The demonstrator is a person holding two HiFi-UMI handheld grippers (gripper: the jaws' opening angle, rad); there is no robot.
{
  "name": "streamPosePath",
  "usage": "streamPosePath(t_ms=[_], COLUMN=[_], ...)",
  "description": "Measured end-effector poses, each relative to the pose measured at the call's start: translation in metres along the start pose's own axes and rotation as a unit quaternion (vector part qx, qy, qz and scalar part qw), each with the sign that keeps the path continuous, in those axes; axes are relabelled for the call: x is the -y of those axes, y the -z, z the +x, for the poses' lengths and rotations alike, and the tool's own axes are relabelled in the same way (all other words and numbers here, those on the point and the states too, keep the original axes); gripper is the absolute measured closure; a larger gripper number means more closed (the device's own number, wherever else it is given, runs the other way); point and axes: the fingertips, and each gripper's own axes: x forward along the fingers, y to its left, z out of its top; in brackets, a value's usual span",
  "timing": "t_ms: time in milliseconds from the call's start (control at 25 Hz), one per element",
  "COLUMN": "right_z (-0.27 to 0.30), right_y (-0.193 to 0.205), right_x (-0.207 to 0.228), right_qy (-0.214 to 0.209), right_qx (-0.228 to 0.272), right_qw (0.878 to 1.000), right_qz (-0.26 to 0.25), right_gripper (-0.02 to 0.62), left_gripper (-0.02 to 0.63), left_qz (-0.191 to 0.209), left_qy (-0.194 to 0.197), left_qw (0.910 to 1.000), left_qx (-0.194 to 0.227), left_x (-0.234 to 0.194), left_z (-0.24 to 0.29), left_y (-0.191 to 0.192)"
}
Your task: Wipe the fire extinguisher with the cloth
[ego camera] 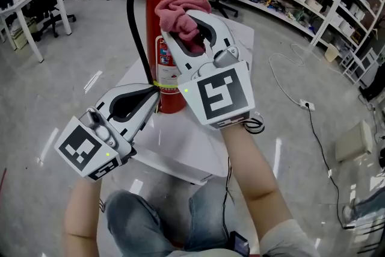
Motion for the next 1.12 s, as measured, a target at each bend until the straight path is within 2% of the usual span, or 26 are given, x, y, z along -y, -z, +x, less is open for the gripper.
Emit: streamPosePath(t_ms=[160,480,720,880,1120], right_z=[-0.009,-0.036,-0.050,-0.049,-0.031], right_y=[0.031,0.126,0.165,0.152,0.082], right_x=[-0.029,-0.109,-0.138,-0.124,-0.045], right_qy=[-0.017,-0.064,-0.104,-0.093,-0.045], right_qx=[-0.029,-0.106,-0.154,-0.137,-0.044], right_qw=[0.999,0.992,0.980,0.983,0.992], right_qz=[-0.031,0.039,0.070,0.076,0.111], right_gripper=[0.462,0.462,0.462,0.462,0.462], left_gripper=[0.597,0.597,0.597,0.597,0.597], left_qz=[0.003,0.004,0.007,0.008,0.011], left_qy=[-0.003,-0.012,-0.015,-0.016,-0.023], left_qw=[1.0000,0.9999,0.9998,0.9997,0.9995], left_qx=[0.002,-0.006,-0.010,-0.015,-0.019], left_x=[-0.001,0.001,0.008,0.012,0.009], left_z=[0.000,-0.001,0.000,-0.003,-0.008], left_y=[0.000,0.011,0.012,0.014,0.013])
